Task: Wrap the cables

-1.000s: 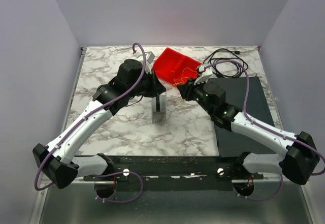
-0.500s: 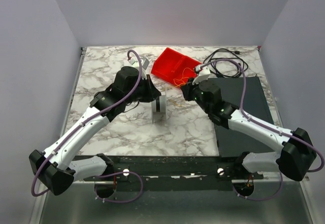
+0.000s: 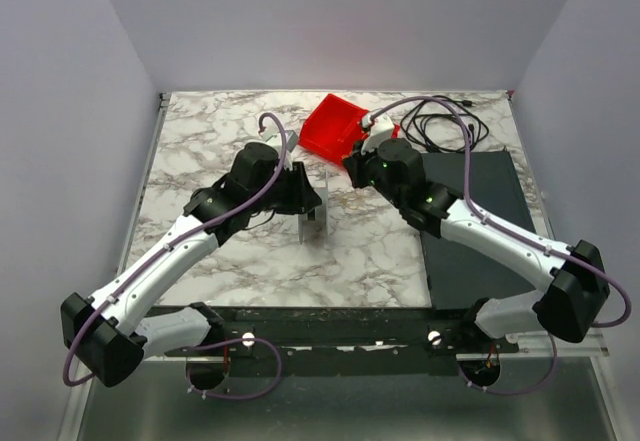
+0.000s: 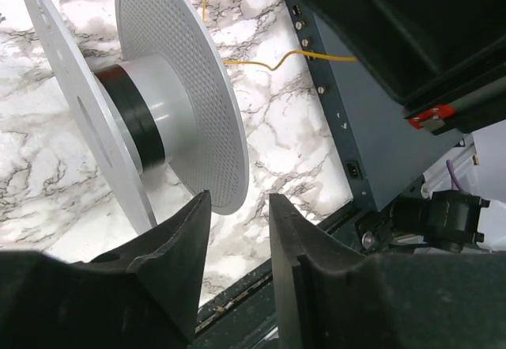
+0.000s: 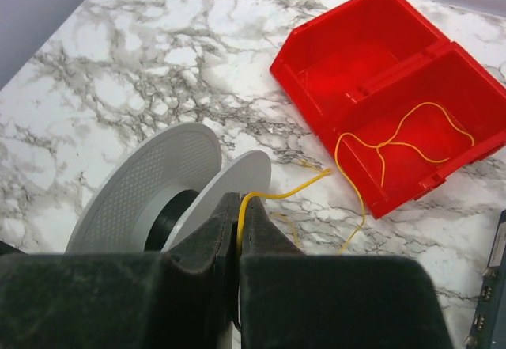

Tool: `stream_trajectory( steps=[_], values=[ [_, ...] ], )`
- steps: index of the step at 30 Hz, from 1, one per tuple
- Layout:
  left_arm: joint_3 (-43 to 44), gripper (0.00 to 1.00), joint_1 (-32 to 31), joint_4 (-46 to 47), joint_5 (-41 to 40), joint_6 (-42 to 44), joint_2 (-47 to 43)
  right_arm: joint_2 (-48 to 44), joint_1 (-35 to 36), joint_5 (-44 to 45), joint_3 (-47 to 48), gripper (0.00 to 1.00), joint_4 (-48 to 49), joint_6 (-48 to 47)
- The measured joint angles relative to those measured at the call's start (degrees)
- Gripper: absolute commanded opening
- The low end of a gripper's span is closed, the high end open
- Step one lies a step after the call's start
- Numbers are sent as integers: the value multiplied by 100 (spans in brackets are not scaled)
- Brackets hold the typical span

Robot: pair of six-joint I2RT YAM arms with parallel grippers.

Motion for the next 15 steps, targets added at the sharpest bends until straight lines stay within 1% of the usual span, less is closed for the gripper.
stream_trajectory(
  steps=[6, 12, 15],
  values=[
    [0, 41, 0, -39, -17, 94, -173, 317, 184, -341, 258, 1, -374, -304],
    [2, 47, 2, -205, -337, 221, -553, 295, 269, -675, 415, 1, -782, -431],
    [2, 48, 31, -293, -535, 302, -706, 142, 271, -911, 555, 1, -911, -461]
  ],
)
